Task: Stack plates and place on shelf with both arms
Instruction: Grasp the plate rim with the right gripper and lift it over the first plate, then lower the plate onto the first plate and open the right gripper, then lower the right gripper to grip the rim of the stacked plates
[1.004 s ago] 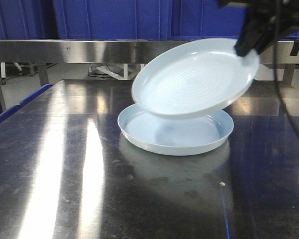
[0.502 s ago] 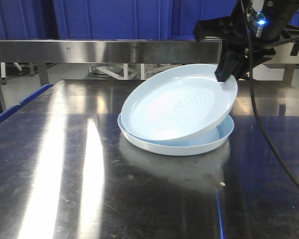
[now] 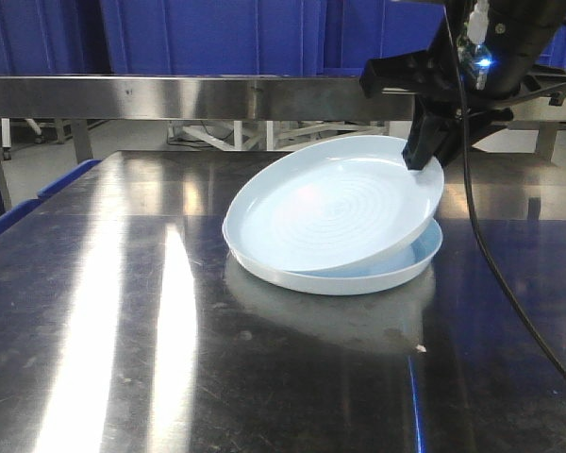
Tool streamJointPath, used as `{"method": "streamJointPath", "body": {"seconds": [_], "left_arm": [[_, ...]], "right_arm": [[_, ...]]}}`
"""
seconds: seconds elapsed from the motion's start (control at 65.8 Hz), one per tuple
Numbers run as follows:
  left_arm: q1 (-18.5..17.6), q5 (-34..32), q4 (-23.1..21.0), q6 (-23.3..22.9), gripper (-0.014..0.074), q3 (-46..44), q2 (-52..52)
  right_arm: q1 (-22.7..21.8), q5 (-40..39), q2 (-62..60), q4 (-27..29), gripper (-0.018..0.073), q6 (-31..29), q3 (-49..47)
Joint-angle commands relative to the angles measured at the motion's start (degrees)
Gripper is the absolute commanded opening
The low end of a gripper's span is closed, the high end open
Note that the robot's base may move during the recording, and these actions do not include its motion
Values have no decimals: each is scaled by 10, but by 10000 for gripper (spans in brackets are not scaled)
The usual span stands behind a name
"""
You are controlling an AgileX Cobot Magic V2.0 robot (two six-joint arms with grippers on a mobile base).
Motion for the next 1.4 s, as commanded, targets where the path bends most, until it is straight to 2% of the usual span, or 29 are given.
{"method": "streamJointPath", "body": {"seconds": [0.0, 0.182, 0.259, 0.38, 0.441, 0.897, 1.384], "left_arm": [[3, -51, 1, -6, 87, -17, 1], [3, -51, 1, -6, 87, -17, 1], [3, -51, 1, -6, 87, -17, 1], [3, -51, 1, -6, 87, -17, 1], [3, -51, 1, -6, 87, -17, 1], [3, -51, 1, -6, 87, -17, 1], [3, -51, 1, -6, 87, -17, 1]], "right_arm": [[0, -31, -22, 0, 55, -1, -21], [0, -33, -17, 0, 83, -1, -21], [0, -33, -16, 0, 203, -1, -21], [0, -33, -16, 0, 488, -1, -21], [0, -33, -16, 0, 553, -1, -21], [-2, -27, -11, 0, 465, -1, -21], [-12, -5, 37, 0, 463, -1, -21]]}}
